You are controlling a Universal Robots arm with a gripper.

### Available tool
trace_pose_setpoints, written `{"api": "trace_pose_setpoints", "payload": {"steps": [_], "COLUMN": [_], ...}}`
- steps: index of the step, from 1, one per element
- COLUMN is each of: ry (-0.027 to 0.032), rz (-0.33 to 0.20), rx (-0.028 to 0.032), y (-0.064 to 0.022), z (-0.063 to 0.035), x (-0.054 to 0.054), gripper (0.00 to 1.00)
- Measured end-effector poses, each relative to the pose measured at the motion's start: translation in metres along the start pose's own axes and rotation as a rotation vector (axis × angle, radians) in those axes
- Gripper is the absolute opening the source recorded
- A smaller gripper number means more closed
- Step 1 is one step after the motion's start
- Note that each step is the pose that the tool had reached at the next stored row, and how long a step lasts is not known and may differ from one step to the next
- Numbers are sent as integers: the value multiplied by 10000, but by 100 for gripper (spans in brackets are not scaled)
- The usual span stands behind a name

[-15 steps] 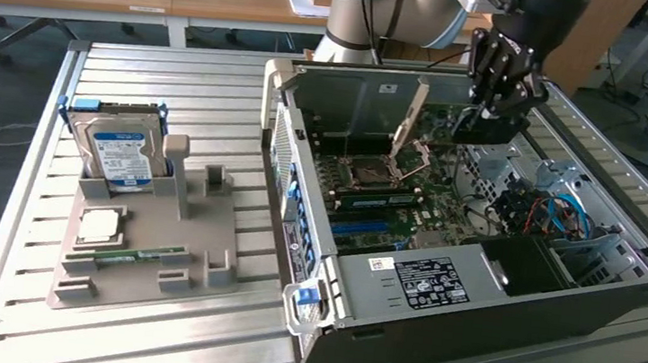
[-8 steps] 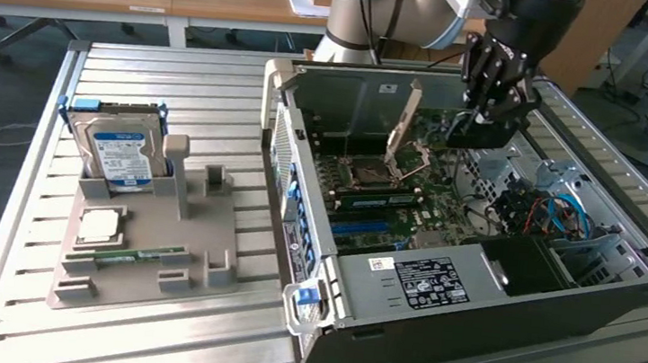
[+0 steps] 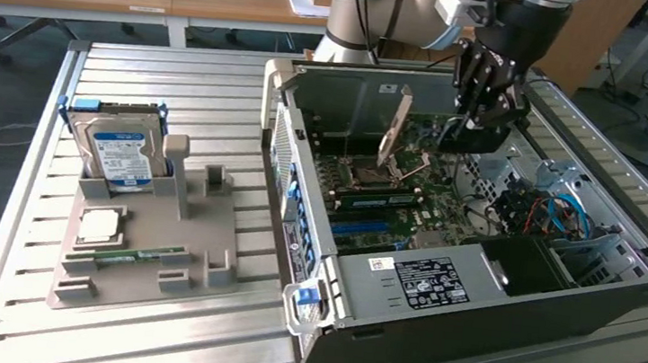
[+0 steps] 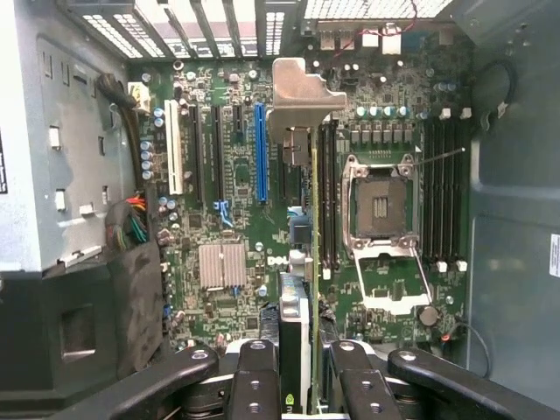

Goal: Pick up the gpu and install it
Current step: 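Insert the gpu into the slot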

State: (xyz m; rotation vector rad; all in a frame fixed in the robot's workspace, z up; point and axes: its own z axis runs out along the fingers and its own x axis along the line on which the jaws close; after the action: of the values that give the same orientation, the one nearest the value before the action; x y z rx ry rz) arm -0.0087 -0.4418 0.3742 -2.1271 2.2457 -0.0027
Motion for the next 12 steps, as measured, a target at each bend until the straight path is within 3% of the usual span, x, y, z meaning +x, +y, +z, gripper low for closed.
{"api": "trace_pose_setpoints", "payload": {"steps": [12], "ry": [-2], "rz": [2], "rx": [0], "y": [15], "z": [52], "x": [3], "gripper": [27]}}
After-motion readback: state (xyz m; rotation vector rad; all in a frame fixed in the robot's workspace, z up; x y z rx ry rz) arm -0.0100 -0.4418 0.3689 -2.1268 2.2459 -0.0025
